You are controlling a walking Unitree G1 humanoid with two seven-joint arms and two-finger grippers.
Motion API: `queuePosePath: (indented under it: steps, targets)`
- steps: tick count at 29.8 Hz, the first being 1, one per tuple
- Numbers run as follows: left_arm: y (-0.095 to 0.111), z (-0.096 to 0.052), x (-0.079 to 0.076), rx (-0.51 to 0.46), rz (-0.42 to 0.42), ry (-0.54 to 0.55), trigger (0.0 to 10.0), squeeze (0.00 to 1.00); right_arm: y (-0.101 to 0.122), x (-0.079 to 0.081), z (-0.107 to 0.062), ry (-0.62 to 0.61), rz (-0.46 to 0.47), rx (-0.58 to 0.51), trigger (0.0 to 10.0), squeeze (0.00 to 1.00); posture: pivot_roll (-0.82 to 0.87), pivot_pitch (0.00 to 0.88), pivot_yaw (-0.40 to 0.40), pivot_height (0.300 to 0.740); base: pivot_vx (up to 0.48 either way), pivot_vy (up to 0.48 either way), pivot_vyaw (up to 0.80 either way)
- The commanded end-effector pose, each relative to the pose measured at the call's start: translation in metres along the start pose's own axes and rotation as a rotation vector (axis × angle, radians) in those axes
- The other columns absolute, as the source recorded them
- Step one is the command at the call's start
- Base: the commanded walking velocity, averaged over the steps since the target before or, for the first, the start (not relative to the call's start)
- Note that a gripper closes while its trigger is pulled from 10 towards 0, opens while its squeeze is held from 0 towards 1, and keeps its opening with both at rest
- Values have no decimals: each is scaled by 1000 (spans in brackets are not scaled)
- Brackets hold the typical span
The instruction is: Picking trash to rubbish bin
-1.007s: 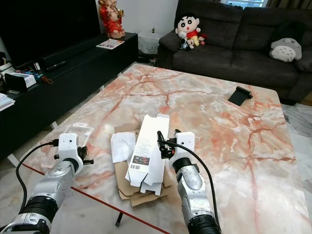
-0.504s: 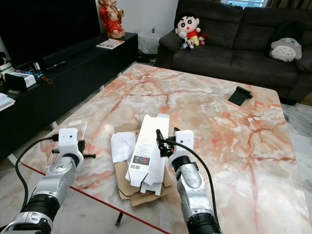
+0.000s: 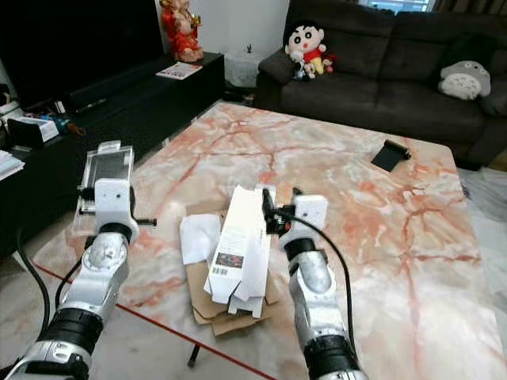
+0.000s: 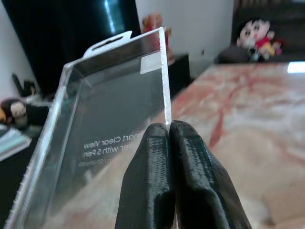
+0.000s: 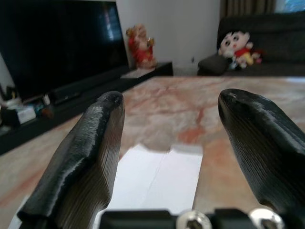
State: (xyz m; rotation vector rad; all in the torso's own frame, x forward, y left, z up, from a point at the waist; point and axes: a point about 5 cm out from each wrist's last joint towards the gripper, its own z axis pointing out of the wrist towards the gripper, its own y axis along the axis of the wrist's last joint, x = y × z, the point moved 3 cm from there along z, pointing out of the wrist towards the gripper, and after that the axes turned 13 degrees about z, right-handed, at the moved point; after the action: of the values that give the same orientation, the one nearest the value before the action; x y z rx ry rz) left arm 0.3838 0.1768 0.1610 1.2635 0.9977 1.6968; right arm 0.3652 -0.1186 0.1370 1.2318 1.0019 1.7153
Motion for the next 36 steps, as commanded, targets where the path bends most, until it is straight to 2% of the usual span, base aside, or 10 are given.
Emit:
queuePosePath:
  steps: [1, 3, 8, 16, 36]
  targets:
    - [12, 0, -1, -64, 30, 12, 10000, 0, 10, -5, 3, -30, 1, -43, 10000, 0, 166, 0, -33, 740, 0, 0, 0]
    - [20, 0, 1, -114, 66, 30, 10000, 0, 15, -13, 3, -72, -11, -61, 10000, 0, 166, 0, -33, 740, 0, 0, 0]
    - [28, -1, 0, -163, 130, 33, 10000, 0, 20, -21, 2, -101, -24, -79, 10000, 0, 161, 0, -32, 740, 0, 0, 0]
    - [33, -3, -5, -202, 134, 21, 10000, 0, 21, -21, 2, -100, -43, -81, 10000, 0, 158, 0, -28, 740, 0, 0, 0]
    - [33, -6, -8, -218, 135, -2, 10000, 0, 15, -20, 0, -98, -37, -61, 10000, 0, 157, 0, -31, 740, 0, 0, 0]
